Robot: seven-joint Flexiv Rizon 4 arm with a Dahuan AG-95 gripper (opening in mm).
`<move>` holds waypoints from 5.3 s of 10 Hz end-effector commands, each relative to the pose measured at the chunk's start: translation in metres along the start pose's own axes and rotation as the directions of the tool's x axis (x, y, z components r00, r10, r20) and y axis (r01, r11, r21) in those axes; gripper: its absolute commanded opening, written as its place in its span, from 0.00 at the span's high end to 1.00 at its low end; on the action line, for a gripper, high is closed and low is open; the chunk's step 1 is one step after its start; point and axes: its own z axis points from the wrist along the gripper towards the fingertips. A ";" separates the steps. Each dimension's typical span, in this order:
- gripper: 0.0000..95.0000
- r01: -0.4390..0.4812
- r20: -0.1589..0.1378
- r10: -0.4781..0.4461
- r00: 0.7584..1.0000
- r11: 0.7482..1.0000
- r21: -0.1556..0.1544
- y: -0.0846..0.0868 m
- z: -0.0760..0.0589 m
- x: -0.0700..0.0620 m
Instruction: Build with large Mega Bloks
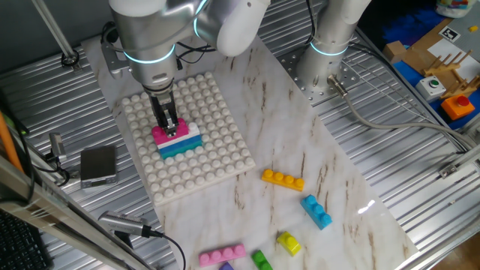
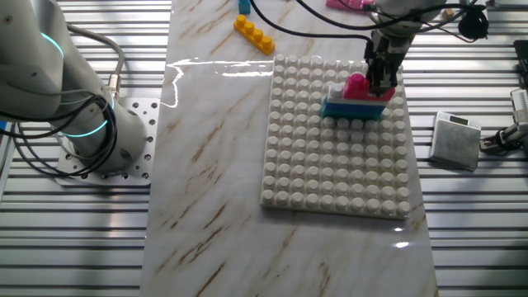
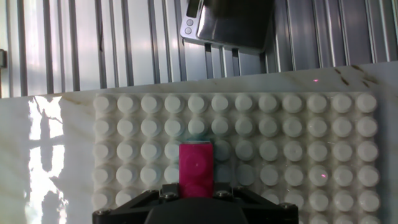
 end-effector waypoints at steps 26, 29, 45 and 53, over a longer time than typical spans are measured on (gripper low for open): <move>0.40 0.204 0.001 -0.204 0.979 0.979 0.001 0.008 -0.014 0.006; 0.40 0.204 0.001 -0.204 0.979 0.979 0.001 0.008 -0.014 0.006; 1.00 0.283 -0.063 -0.281 0.958 0.959 0.014 0.054 -0.061 -0.008; 1.00 0.331 -0.059 -0.330 0.942 0.944 0.010 0.050 -0.059 -0.004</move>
